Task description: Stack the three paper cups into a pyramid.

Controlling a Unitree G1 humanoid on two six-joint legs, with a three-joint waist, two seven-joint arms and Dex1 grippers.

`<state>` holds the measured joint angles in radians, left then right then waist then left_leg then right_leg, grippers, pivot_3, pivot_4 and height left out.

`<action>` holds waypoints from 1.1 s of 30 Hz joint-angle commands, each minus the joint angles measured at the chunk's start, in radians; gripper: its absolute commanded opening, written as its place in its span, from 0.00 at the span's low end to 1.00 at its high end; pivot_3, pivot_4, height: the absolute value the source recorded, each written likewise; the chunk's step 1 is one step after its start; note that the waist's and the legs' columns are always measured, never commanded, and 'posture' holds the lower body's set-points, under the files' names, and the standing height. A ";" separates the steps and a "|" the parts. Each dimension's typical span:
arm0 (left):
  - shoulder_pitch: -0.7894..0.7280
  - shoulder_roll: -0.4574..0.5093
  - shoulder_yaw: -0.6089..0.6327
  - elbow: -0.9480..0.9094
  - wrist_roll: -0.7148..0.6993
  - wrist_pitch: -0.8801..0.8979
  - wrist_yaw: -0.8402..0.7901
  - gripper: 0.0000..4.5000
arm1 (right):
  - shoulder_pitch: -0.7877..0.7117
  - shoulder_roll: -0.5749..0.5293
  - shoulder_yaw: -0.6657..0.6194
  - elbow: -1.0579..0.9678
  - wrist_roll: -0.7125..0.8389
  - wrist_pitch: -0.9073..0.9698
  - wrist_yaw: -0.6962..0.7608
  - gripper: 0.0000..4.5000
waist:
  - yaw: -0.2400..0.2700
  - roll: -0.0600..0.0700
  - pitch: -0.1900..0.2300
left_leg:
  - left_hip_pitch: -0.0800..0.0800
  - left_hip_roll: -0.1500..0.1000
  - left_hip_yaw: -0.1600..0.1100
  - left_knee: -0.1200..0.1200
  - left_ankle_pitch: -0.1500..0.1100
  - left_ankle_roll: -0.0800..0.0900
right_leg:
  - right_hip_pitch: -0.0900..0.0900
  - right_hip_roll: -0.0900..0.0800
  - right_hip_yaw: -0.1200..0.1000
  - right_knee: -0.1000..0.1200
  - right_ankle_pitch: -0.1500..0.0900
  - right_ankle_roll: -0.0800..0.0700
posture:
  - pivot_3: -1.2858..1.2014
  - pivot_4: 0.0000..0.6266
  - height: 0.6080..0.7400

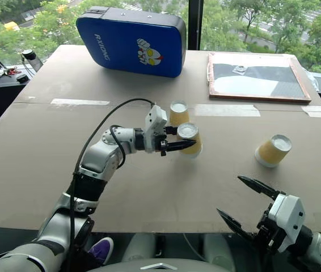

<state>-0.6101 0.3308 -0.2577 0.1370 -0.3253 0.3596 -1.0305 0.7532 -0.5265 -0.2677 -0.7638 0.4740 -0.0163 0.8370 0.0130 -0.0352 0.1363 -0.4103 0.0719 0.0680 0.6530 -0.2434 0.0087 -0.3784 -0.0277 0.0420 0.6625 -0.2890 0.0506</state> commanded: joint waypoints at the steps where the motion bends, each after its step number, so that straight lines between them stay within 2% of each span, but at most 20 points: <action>1: -0.010 -0.014 -0.030 0.005 0.040 -0.056 -0.013 0.51 | 0.034 0.027 -0.035 0.006 -0.012 -0.054 -0.008 1.00 | 0.000 0.000 0.000 | 0.000 0.000 0.000 0.000 0.000 0.000 | 0.000 0.000 0.000 0.000 0.000 0.000 | 0.52 0.24 1.00; 8: 0.016 -0.001 -0.076 0.003 0.112 -0.123 -0.028 0.51 | 0.087 0.077 -0.060 0.068 -0.018 -0.116 -0.002 1.00 | 0.001 0.001 0.000 | 0.000 0.000 0.000 0.000 0.000 0.000 | 0.000 0.000 -0.001 0.000 0.000 0.000 | 0.52 0.24 1.00; 17: 0.060 0.037 -0.045 -0.062 0.093 -0.072 -0.032 0.51 | 0.093 0.077 -0.056 0.069 -0.012 -0.128 -0.010 1.00 | 0.001 0.001 0.000 | 0.000 0.000 -0.001 0.000 0.000 0.000 | 0.000 0.000 -0.001 0.000 0.000 0.000 | 0.52 0.24 1.00; 19: 0.061 0.026 -0.018 -0.068 0.060 -0.036 -0.017 0.71 | 0.081 0.072 -0.048 0.072 -0.014 -0.124 -0.012 1.00 | 0.001 0.002 0.000 | 0.000 0.000 -0.001 0.000 0.000 0.000 | 0.000 0.000 -0.001 0.000 0.000 0.000 | 0.52 0.24 1.00; 20: 0.060 0.023 -0.011 -0.069 0.057 -0.034 -0.011 0.77 | 0.075 0.069 -0.046 0.073 -0.012 -0.120 -0.012 1.00 | 0.001 0.002 0.000 | 0.000 0.000 -0.001 0.000 0.000 0.000 | 0.000 0.000 -0.001 0.000 0.000 0.000 | 0.52 0.24 1.00; 22: 0.063 0.022 -0.001 -0.081 0.053 -0.028 -0.005 0.99 | 0.064 0.062 -0.046 0.074 -0.007 -0.115 -0.010 1.00 | 0.001 0.002 0.000 | -0.001 0.000 -0.001 0.000 0.000 0.000 | 0.000 0.000 -0.001 0.000 0.000 0.000 | 0.52 0.24 1.00; 27: 0.090 0.052 0.066 -0.171 -0.008 0.033 0.004 1.00 | 0.031 0.052 -0.050 0.074 0.019 -0.099 -0.014 1.00 | 0.001 0.002 0.000 | -0.001 0.000 -0.002 0.000 0.000 0.000 | 0.000 0.000 -0.002 0.000 0.000 0.000 | 0.52 0.24 1.00; 30: 0.112 0.109 0.163 -0.268 -0.115 0.129 -0.007 1.00 | 0.009 0.057 -0.044 0.068 0.031 -0.095 -0.026 1.00 | -0.002 0.002 0.000 | -0.001 0.001 -0.002 0.000 0.000 0.000 | 0.000 0.000 -0.001 0.000 0.000 0.000 | 0.52 0.24 1.00; 33: 0.102 0.144 0.264 -0.289 -0.201 0.218 0.036 1.00 | -0.009 0.068 -0.037 0.053 0.049 -0.088 -0.044 1.00 | 0.001 0.003 0.000 | 0.000 0.001 -0.003 0.000 0.000 0.000 | 0.000 0.000 -0.002 0.001 0.000 0.000 | 0.52 0.24 1.00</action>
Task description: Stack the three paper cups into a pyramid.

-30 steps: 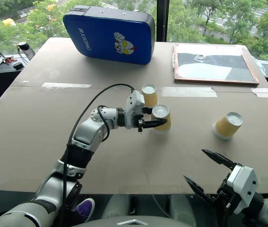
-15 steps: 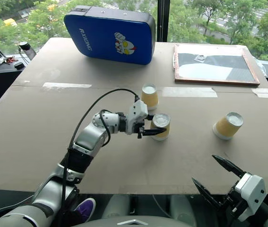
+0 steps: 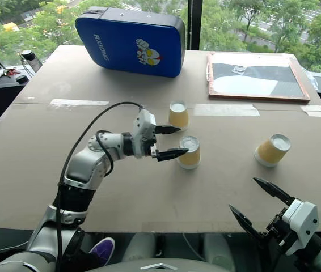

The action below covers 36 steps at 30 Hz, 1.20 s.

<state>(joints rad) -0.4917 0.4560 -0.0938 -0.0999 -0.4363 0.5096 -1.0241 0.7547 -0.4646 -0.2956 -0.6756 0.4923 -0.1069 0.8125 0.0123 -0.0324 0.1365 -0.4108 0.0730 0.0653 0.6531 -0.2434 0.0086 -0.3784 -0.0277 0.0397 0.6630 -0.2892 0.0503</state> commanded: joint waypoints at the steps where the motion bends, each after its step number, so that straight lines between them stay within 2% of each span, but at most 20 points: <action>1: -0.026 0.023 0.127 -0.041 -0.105 0.088 0.050 1.00 | -0.016 0.010 -0.005 -0.040 0.035 0.005 -0.026 1.00 | 0.002 0.001 -0.001 | 0.000 0.000 0.000 0.000 0.000 0.000 | 0.000 0.000 0.000 0.000 0.000 0.000 | 0.52 0.24 1.00; 5: -0.096 0.007 0.165 0.076 -0.071 0.076 0.132 1.00 | -0.043 0.013 0.022 -0.040 0.016 0.011 -0.041 1.00 | 0.007 0.001 -0.001 | -0.001 -0.002 -0.002 0.001 0.000 0.000 | 0.001 -0.002 -0.002 0.000 0.000 0.000 | 0.52 0.24 1.00; 9: -0.216 -0.046 0.068 0.311 0.089 -0.044 0.208 1.00 | -0.052 0.015 0.026 -0.058 0.013 0.017 -0.060 1.00 | 0.009 0.000 -0.001 | -0.002 -0.004 -0.003 0.002 0.000 0.000 | 0.001 -0.001 -0.002 0.000 0.000 0.000 | 0.52 0.24 1.00; 16: -0.348 -0.132 -0.003 0.598 0.194 -0.224 0.176 1.00 | -0.006 0.032 0.008 -0.074 0.002 -0.007 -0.073 1.00 | 0.002 0.000 0.000 | -0.003 -0.004 -0.004 0.002 0.000 0.000 | 0.000 -0.001 -0.002 -0.001 0.000 0.001 | 0.52 0.24 1.00; 25: -0.486 -0.194 -0.003 0.917 0.266 -0.414 0.127 1.00 | 0.026 0.080 -0.005 -0.125 0.036 -0.024 -0.114 1.00 | 0.002 0.000 0.000 | -0.003 -0.004 -0.004 0.002 0.000 0.000 | 0.000 0.000 -0.002 -0.001 0.000 0.001 | 0.52 0.24 1.00; 27: -0.497 -0.198 -0.001 0.953 0.271 -0.437 0.112 0.89 | 0.017 0.085 -0.005 -0.151 0.075 -0.016 -0.125 1.00 | 0.002 0.000 0.000 | -0.004 -0.004 -0.004 0.002 0.000 0.000 | 0.000 0.000 -0.002 0.000 0.000 0.001 | 0.52 0.24 1.00; 29: -0.504 -0.197 0.004 0.978 0.275 -0.456 0.103 0.84 | 0.000 0.080 0.001 -0.185 0.122 0.000 -0.137 1.00 | 0.002 0.000 0.000 | -0.004 -0.004 -0.004 0.002 0.000 0.000 | 0.000 0.000 -0.002 -0.001 0.000 0.001 | 0.52 0.24 1.00; 30: -0.506 -0.196 0.010 0.986 0.273 -0.468 0.097 0.77 | -0.008 0.074 0.004 -0.196 0.135 0.008 -0.143 1.00 | 0.002 0.000 0.000 | -0.004 -0.004 -0.004 0.002 0.000 0.000 | 0.000 0.000 -0.002 -0.001 0.000 0.001 | 0.52 0.24 1.00; 32: -0.510 -0.191 0.028 0.989 0.264 -0.484 0.082 0.57 | -0.023 0.061 0.004 -0.211 0.145 0.027 -0.156 1.00 | 0.002 0.000 0.000 | -0.004 -0.004 -0.004 0.002 0.000 0.000 | 0.000 0.000 -0.002 0.000 0.000 0.001 | 0.52 0.24 1.00; 36: -0.491 -0.162 0.070 0.926 0.226 -0.468 0.027 0.57 | -0.060 0.040 0.002 -0.235 0.175 0.063 -0.185 1.00 | 0.001 0.000 0.000 | -0.004 -0.004 -0.004 0.002 0.000 0.000 | 0.000 0.000 -0.002 0.000 0.000 0.001 | 0.52 0.24 1.00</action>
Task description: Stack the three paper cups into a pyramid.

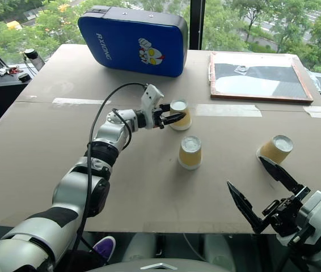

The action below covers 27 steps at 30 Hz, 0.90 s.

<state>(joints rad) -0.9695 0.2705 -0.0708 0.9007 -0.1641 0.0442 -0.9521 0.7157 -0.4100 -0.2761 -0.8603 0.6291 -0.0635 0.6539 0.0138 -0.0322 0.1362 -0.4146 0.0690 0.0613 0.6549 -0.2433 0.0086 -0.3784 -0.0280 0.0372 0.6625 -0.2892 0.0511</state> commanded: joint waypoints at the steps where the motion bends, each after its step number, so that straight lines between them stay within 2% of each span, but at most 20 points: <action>1: -0.002 0.036 0.057 -0.107 -0.055 0.008 -0.056 0.57 | -0.033 -0.023 -0.016 -0.058 0.044 0.033 -0.034 1.00 | -0.002 0.000 0.000 | 0.000 0.000 0.000 0.000 0.000 0.000 | 0.000 0.000 0.000 0.000 0.000 0.000 | 0.52 0.24 1.00; 8: 0.212 0.178 0.072 -0.553 -0.202 0.260 -0.232 0.57 | -0.101 -0.073 -0.008 -0.064 0.073 0.098 -0.052 1.00 | -0.006 0.001 0.000 | 0.000 0.001 0.000 0.000 0.002 -0.003 | 0.000 0.000 0.000 0.000 0.000 0.000 | 0.52 0.24 1.00; 11: 0.353 0.265 0.073 -0.763 -0.272 0.380 -0.283 0.57 | -0.106 -0.090 -0.013 -0.030 0.079 0.099 -0.010 1.00 | -0.002 0.001 0.000 | 0.001 0.002 0.000 0.000 0.002 -0.004 | 0.000 0.000 0.000 0.001 0.000 0.000 | 0.52 0.24 1.00; 13: 0.446 0.306 0.066 -0.846 -0.267 0.374 -0.293 0.57 | -0.094 -0.101 -0.010 0.006 0.061 0.085 0.039 1.00 | 0.000 0.001 0.000 | 0.001 0.002 0.000 0.000 0.002 -0.004 | 0.000 0.000 0.000 0.001 0.000 0.000 | 0.52 0.24 1.00; 19: 0.548 0.312 0.048 -0.907 -0.227 0.324 -0.245 0.57 | -0.070 -0.080 -0.003 0.057 0.032 0.042 0.103 1.00 | 0.007 0.001 0.000 | 0.001 0.001 0.000 0.002 0.000 0.000 | 0.001 -0.001 -0.001 0.002 0.000 0.000 | 0.52 0.24 1.00; 27: 0.559 0.264 0.011 -0.857 -0.163 0.233 -0.176 0.57 | -0.021 -0.036 -0.002 0.121 0.002 -0.038 0.175 1.00 | 0.000 0.001 0.000 | 0.001 0.002 0.000 0.002 0.000 0.000 | 0.001 0.000 -0.001 0.001 0.000 0.000 | 0.52 0.24 1.00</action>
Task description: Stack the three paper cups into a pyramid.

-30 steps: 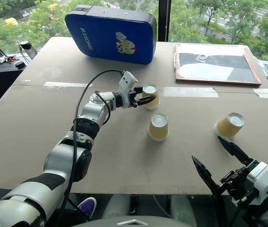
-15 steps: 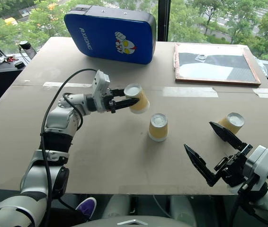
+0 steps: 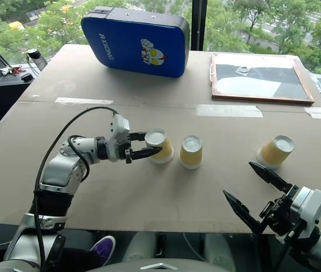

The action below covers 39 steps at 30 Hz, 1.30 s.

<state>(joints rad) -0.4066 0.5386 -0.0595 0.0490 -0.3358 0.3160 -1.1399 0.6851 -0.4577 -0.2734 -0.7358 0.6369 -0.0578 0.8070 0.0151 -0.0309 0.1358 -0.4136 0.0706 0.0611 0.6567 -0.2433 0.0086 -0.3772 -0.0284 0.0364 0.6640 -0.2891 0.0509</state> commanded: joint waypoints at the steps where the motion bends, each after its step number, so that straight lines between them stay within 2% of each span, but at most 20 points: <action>1: -0.004 -0.008 -0.005 0.001 0.013 -0.046 0.016 0.57 | 0.013 0.016 -0.002 -0.001 -0.009 -0.049 0.025 1.00 | -0.002 0.000 0.000 | 0.000 0.000 0.000 0.000 0.000 0.000 | 0.000 0.000 0.000 0.000 0.000 0.000 | 0.52 0.24 1.00; 13: -0.016 -0.047 -0.047 0.093 0.051 -0.150 0.018 0.57 | 0.030 0.033 -0.002 -0.035 -0.031 -0.050 -0.002 1.00 | 0.001 0.003 -0.003 | 0.001 0.000 0.000 0.000 0.000 0.000 | 0.000 0.000 0.000 0.000 0.000 0.000 | 0.52 0.24 1.00; 17: -0.020 -0.062 -0.053 0.100 0.041 -0.151 0.004 0.94 | 0.034 0.036 -0.002 -0.036 -0.035 -0.054 -0.009 1.00 | 0.000 0.004 -0.004 | 0.001 0.000 0.000 0.000 0.000 0.000 | 0.000 0.000 0.000 0.000 0.000 0.000 | 0.52 0.24 1.00; 18: -0.021 -0.062 -0.055 0.102 0.041 -0.152 0.004 0.99 | 0.034 0.036 -0.002 -0.037 -0.036 -0.053 -0.010 1.00 | 0.000 0.004 -0.004 | 0.000 0.000 0.000 0.000 0.000 0.000 | 0.000 0.000 0.001 0.000 0.000 0.000 | 0.52 0.24 1.00; 23: -0.016 -0.053 -0.049 0.085 0.021 -0.137 0.000 0.99 | 0.021 0.040 -0.015 -0.046 -0.041 -0.024 -0.065 1.00 | -0.001 0.004 -0.004 | 0.000 0.000 0.000 0.000 0.000 0.000 | 0.000 0.001 0.001 0.000 0.000 0.000 | 0.52 0.24 1.00; 27: 0.039 0.026 0.019 -0.007 -0.057 -0.041 -0.020 0.99 | -0.119 0.080 -0.075 -0.060 -0.145 0.061 -0.316 1.00 | -0.013 0.004 -0.004 | 0.001 0.001 0.001 0.000 0.000 0.000 | -0.001 0.001 0.002 0.000 0.000 0.000 | 0.52 0.24 1.00; 31: 0.116 0.091 0.087 -0.075 -0.127 0.025 -0.037 0.99 | -0.265 0.040 -0.089 -0.011 -0.157 0.279 -0.473 1.00 | -0.011 0.004 -0.004 | 0.001 0.001 0.001 0.000 0.000 0.000 | -0.001 0.001 0.002 0.001 0.000 0.000 | 0.52 0.24 1.00; 35: 0.206 0.138 0.135 -0.152 -0.179 0.057 -0.058 0.99 | -0.416 0.006 -0.132 0.118 -0.182 0.417 -0.574 1.00 | -0.001 0.005 -0.004 | 0.000 0.000 0.002 0.000 0.000 0.000 | -0.001 -0.001 0.002 0.000 0.000 0.000 | 0.52 0.24 1.00; 39: 0.288 0.167 0.194 -0.236 -0.204 0.036 -0.048 0.99 | -0.506 -0.031 -0.121 0.212 -0.242 0.484 -0.601 1.00 | -0.002 0.006 -0.003 | 0.001 0.000 0.003 -0.001 0.000 0.000 | -0.002 -0.001 0.003 0.000 0.000 0.000 | 0.52 0.24 1.00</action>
<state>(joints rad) -0.1228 0.6941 0.0888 -0.1216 -0.5114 0.3695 -1.1914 0.1955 -0.4768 -0.3812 -0.5292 0.4124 0.4003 0.2219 0.0136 -0.0253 0.1323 -0.4131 0.0709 0.0640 0.6552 -0.2433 0.0085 -0.3790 -0.0293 0.0392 0.6644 -0.2892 0.0506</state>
